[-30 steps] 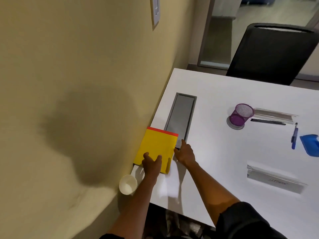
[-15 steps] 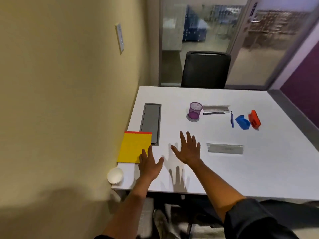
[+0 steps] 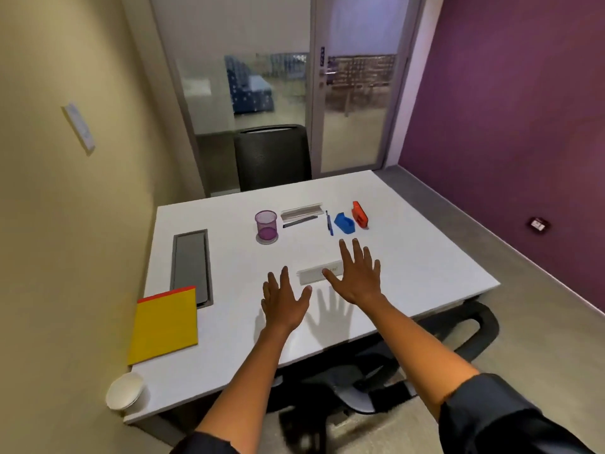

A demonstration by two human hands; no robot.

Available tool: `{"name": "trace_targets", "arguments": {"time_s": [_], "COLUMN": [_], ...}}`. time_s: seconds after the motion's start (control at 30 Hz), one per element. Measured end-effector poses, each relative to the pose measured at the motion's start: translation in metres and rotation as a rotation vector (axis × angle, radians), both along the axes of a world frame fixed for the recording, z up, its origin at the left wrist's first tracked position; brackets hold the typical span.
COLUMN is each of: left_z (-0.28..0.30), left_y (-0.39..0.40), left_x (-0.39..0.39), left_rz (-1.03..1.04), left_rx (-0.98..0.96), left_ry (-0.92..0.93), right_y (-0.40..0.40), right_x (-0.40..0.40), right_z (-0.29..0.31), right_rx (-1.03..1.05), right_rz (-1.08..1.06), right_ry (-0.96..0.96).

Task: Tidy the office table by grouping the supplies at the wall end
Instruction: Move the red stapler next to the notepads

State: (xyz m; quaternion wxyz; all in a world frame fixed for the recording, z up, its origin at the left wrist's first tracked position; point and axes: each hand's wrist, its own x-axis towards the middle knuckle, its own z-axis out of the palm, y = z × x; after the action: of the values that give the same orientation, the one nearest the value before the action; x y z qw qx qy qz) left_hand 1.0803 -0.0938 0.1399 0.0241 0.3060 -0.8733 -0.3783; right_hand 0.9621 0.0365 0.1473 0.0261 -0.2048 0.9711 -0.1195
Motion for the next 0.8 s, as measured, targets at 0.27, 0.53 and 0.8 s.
{"name": "trace_targets", "arguments": {"time_s": [0.27,0.53,0.8], "left_z": [0.002,-0.013,-0.047], "left_y": [0.140,0.284,0.407], "left_x": [-0.113,-0.233,-0.333], "left_rz": [-0.170,-0.281,-0.425], "left_rx": [-0.029,-0.119,-0.176], "left_ry": [-0.022,-0.097,-0.160], "right_y": [0.153,0.305,0.434], "right_x": [-0.086,-0.187,-0.259], "right_z": [-0.002,-0.014,-0.034], "right_rx": [-0.013,-0.019,-0.020], "right_rz": [-0.169,-0.242,-0.344], "right_ry": [0.017,-0.005,-0.067]}}
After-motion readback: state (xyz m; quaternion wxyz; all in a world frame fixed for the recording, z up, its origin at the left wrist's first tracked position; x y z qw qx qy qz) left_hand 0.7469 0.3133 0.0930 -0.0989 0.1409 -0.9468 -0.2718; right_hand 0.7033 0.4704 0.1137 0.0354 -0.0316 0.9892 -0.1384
